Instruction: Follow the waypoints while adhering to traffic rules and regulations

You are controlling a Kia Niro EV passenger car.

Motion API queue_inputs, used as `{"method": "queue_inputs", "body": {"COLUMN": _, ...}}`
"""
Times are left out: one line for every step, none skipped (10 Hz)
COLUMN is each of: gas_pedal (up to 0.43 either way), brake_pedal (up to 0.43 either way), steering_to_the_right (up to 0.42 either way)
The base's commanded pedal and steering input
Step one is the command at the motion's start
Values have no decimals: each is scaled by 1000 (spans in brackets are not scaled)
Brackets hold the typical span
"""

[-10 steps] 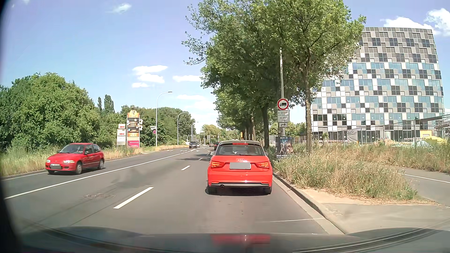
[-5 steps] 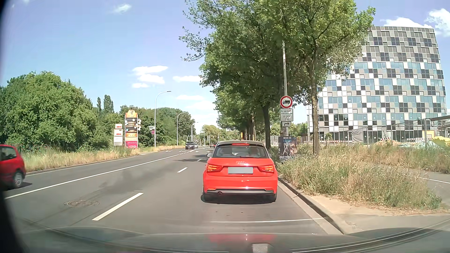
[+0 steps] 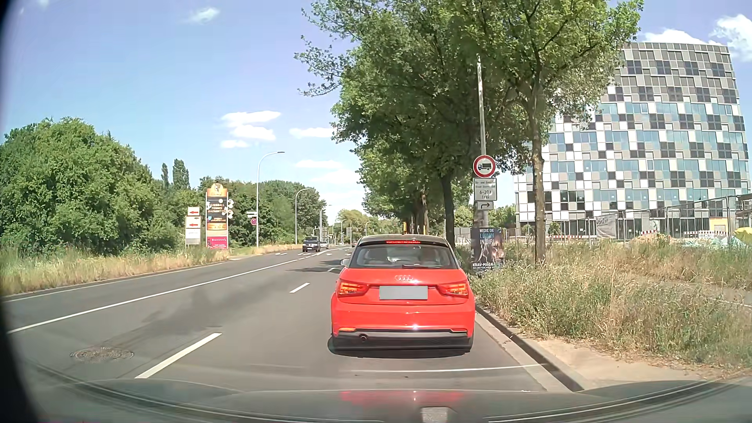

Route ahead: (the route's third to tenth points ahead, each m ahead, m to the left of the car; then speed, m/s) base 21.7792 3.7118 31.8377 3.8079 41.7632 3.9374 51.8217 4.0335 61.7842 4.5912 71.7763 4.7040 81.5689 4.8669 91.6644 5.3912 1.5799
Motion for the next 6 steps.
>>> {"method": "queue_inputs", "body": {"gas_pedal": 0, "brake_pedal": 238, "steering_to_the_right": -6}}
{"method": "queue_inputs", "body": {"gas_pedal": 0, "brake_pedal": 238, "steering_to_the_right": -6}}
{"method": "queue_inputs", "body": {"gas_pedal": 0, "brake_pedal": 244, "steering_to_the_right": -6}}
{"method": "queue_inputs", "body": {"gas_pedal": 0, "brake_pedal": 244, "steering_to_the_right": -6}}
{"method": "queue_inputs", "body": {"gas_pedal": 0, "brake_pedal": 250, "steering_to_the_right": -6}}
{"method": "queue_inputs", "body": {"gas_pedal": 0, "brake_pedal": 250, "steering_to_the_right": -6}}
